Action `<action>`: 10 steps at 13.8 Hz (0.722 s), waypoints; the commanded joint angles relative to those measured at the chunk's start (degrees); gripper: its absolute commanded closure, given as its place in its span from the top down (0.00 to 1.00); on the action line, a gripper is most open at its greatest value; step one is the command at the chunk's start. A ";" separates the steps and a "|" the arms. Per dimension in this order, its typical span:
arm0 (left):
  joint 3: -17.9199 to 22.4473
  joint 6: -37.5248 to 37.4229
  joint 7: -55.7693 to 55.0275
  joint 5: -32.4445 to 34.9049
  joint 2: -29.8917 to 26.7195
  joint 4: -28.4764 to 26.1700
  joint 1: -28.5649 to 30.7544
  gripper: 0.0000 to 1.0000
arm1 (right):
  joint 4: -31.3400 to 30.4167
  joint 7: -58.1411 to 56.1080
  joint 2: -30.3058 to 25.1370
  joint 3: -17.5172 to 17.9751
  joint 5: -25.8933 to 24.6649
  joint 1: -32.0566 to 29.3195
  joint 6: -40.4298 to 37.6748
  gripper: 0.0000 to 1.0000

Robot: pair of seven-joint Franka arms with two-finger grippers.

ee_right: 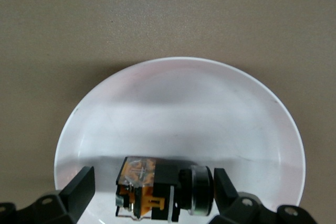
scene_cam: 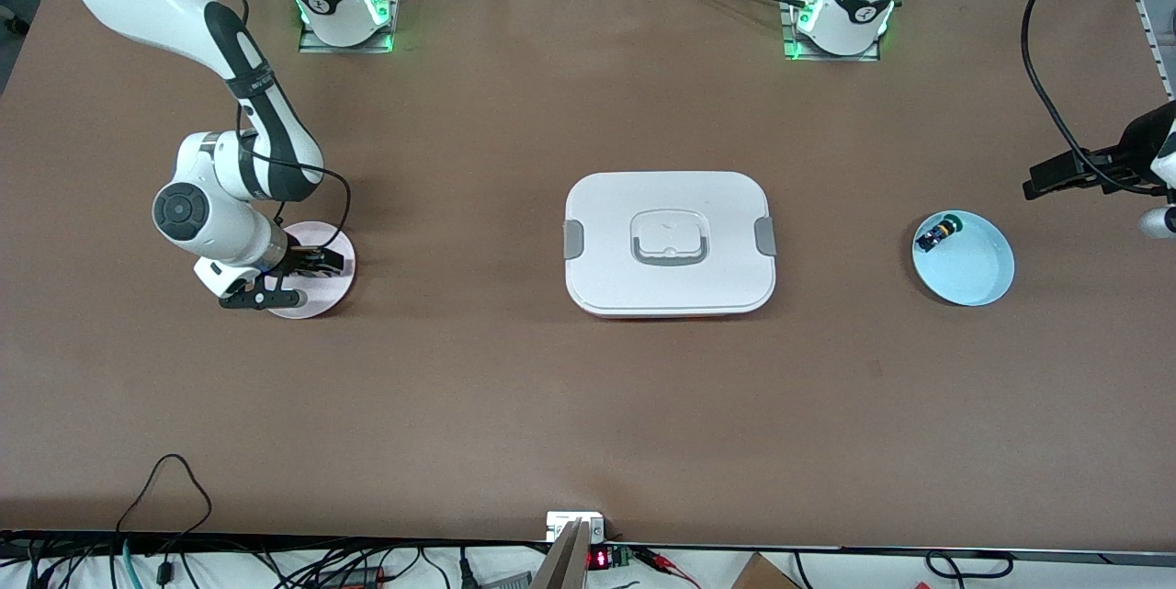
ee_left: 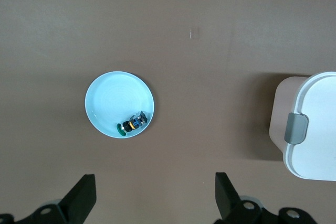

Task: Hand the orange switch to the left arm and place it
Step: 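Close the right gripper around the orange switch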

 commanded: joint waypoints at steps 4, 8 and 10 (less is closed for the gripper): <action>-0.06 -1.00 -0.57 -0.69 0.60 1.53 0.05 1.00 | -1.97 0.02 -0.27 0.16 0.26 -0.56 2.58 0.85; 0.02 -1.00 -0.57 -0.77 0.60 1.44 0.05 1.00 | -1.89 -3.47 -0.97 0.16 0.00 -0.22 1.36 0.47; 0.02 -1.00 -0.57 -0.77 0.60 1.44 0.05 1.00 | -1.53 -7.70 -1.23 0.16 0.08 -0.30 -0.05 0.33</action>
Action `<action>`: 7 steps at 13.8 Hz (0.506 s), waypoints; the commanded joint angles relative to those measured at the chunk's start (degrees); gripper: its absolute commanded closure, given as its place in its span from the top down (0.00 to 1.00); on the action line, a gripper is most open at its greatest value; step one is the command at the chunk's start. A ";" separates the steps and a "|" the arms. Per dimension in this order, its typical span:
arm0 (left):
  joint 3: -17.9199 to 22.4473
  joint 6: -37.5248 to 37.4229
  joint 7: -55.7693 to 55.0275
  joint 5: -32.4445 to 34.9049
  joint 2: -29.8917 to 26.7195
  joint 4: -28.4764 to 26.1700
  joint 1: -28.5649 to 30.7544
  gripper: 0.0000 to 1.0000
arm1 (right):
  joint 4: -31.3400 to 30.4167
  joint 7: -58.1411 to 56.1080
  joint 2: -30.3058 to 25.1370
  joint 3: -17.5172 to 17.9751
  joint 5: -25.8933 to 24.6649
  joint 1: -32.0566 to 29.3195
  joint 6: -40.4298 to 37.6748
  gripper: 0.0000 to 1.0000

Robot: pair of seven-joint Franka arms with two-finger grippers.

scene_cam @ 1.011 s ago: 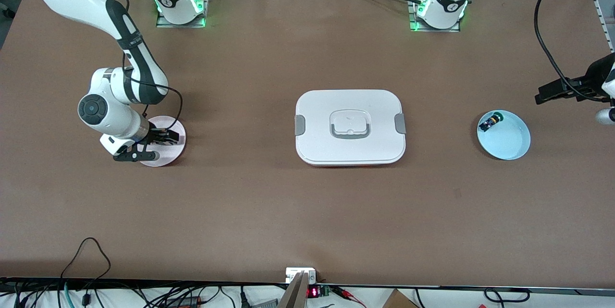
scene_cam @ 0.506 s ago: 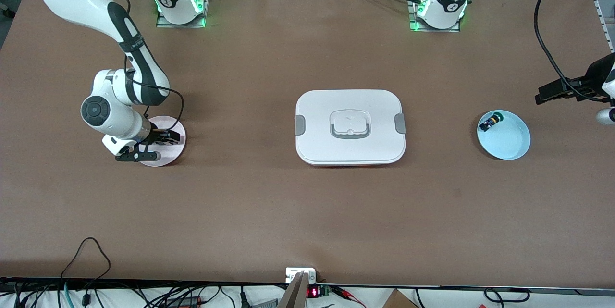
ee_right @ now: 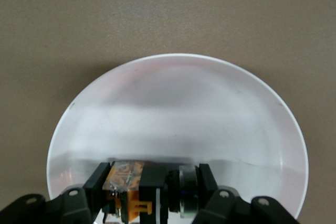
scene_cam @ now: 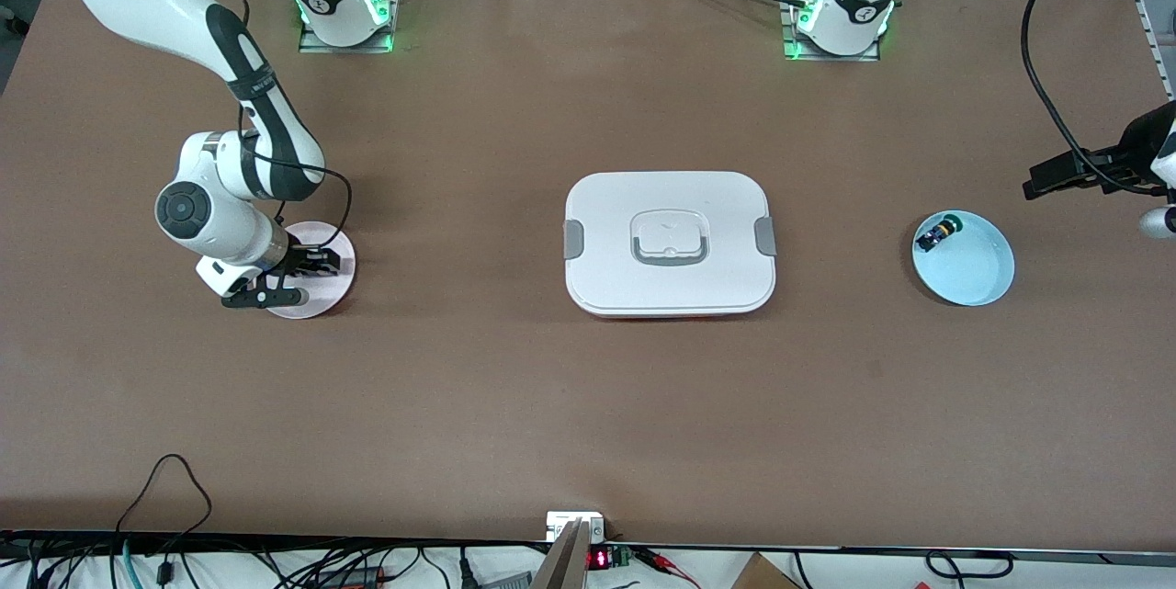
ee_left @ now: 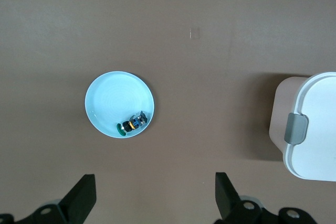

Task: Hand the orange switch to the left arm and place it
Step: 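Close the right gripper around the orange switch, then lift the switch with the right gripper and carry it over the white box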

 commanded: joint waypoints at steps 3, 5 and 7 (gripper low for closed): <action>-0.07 -1.09 -0.47 -0.77 0.59 1.44 0.05 1.00 | -0.15 -4.20 -1.86 0.18 0.04 -0.13 -1.31 0.28; -0.07 -1.09 -0.47 -0.77 0.59 1.44 0.05 1.00 | 1.94 -6.29 -3.09 1.22 0.04 -0.22 -6.03 0.26; -0.07 -1.09 -0.47 -0.77 0.59 1.44 0.05 1.00 | 6.25 -7.62 -4.58 1.85 0.22 -0.48 -12.96 0.26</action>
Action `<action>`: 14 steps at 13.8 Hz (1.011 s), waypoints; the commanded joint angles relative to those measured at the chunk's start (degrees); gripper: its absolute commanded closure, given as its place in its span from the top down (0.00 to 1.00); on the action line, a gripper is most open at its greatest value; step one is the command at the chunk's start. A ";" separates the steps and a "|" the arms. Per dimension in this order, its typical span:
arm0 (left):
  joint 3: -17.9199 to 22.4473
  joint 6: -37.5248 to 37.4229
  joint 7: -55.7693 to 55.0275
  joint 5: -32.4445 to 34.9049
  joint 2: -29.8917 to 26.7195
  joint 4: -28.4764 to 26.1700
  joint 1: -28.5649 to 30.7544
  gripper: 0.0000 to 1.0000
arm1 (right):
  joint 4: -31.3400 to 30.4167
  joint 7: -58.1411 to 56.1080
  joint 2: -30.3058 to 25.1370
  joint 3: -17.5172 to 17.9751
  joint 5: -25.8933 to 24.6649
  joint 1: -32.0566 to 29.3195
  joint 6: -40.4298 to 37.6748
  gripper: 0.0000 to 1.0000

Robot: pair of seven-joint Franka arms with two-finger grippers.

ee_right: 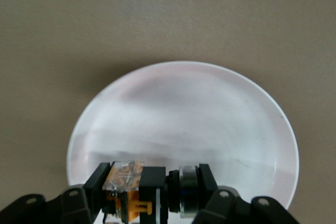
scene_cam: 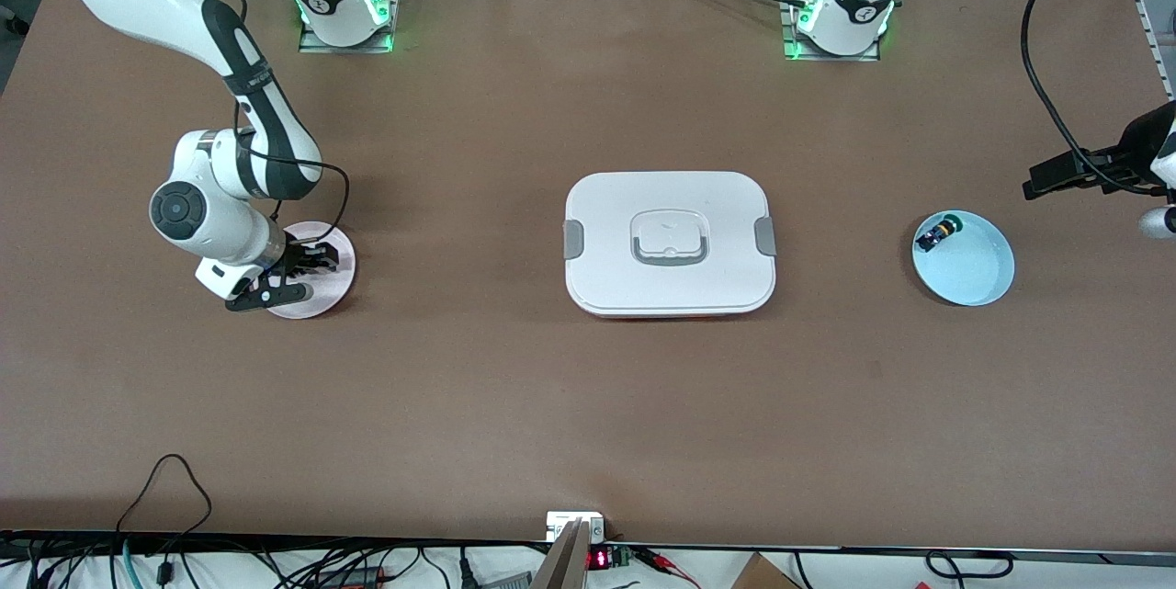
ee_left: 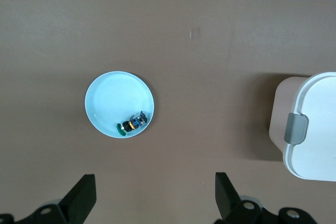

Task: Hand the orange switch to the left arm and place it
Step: 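Lift the switch with the right gripper and carry it over the white box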

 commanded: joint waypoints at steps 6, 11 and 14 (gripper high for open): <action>-0.14 -1.09 -0.44 -0.77 0.59 1.44 0.05 1.00 | 15.09 -11.64 -8.19 5.61 2.60 -0.53 -16.32 0.25; -0.05 -1.09 -0.44 -0.77 0.59 1.44 0.05 1.00 | 21.26 -17.09 -11.96 13.60 10.58 -0.27 -17.03 0.23; -0.14 -1.09 -0.44 -0.77 0.59 1.53 0.05 1.00 | 22.93 -19.64 -13.11 18.18 19.71 0.08 -16.15 0.23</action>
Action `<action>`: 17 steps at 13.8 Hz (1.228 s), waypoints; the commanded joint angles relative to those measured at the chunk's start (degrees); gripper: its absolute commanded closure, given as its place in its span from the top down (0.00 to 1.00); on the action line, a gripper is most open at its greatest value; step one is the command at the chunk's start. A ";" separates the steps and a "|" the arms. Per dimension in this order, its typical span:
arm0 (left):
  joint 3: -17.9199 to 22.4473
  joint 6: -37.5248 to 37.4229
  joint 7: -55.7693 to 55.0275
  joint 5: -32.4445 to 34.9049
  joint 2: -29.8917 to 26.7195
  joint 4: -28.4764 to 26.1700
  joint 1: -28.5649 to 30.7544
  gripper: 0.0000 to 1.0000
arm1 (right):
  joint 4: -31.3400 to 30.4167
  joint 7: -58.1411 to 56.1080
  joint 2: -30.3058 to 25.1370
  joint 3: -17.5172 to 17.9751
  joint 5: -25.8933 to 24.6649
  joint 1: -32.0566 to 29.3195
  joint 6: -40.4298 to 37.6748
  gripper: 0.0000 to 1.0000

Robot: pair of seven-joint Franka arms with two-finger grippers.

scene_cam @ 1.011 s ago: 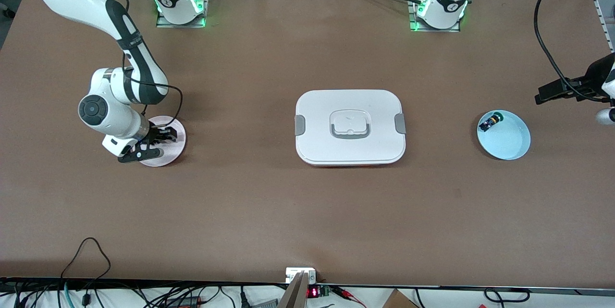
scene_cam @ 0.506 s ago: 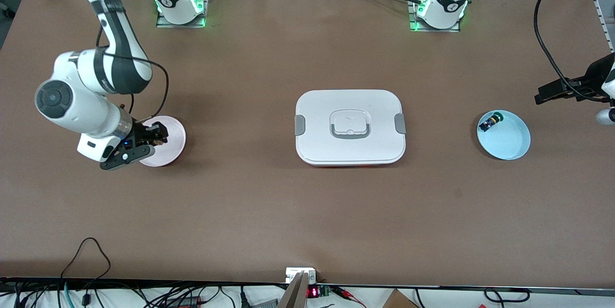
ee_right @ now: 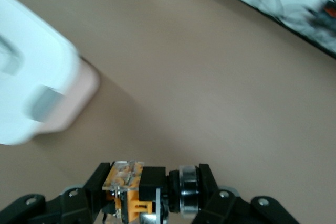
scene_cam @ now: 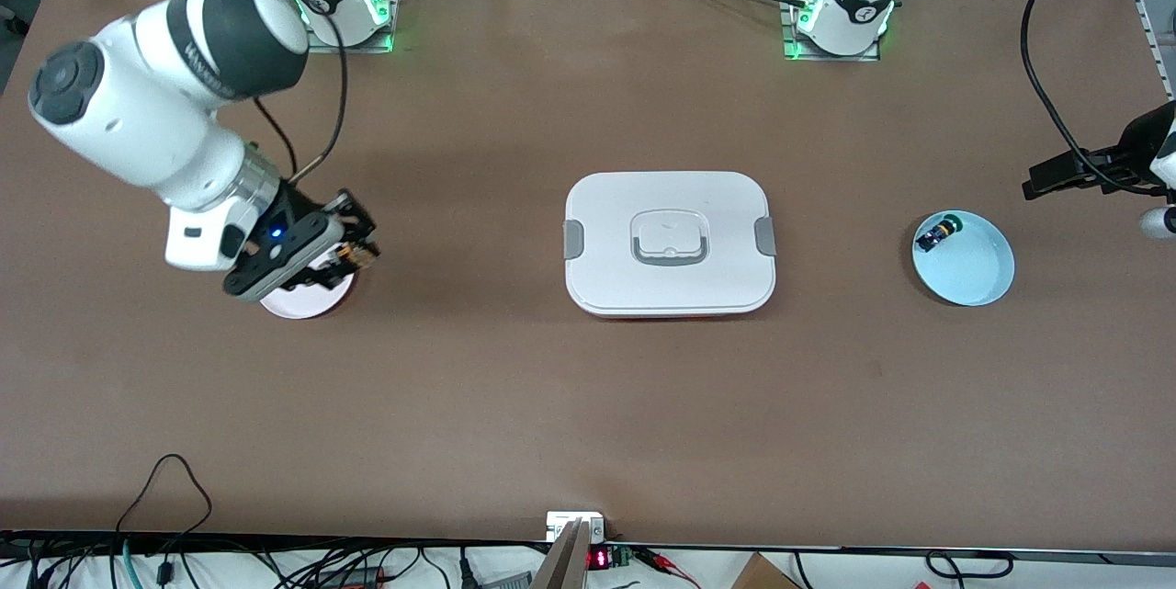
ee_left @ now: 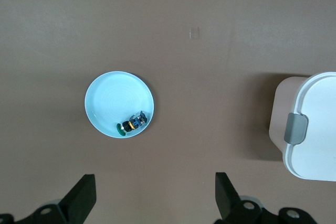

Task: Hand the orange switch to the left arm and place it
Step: 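Lift the switch with the right gripper and carry it over the white box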

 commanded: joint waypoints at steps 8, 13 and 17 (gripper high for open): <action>0.16 -1.52 -0.26 -6.62 0.49 1.27 0.76 1.00 | 1.54 -21.26 0.38 7.13 24.18 4.69 13.35 0.23; 0.42 -3.02 -4.38 -36.72 3.03 -3.81 2.17 1.00 | 2.41 -35.64 3.19 7.13 43.15 9.19 19.17 0.23; -0.27 3.12 -8.26 -66.18 3.83 -15.67 1.29 1.00 | 4.61 -55.34 6.00 7.13 63.54 10.16 19.17 0.23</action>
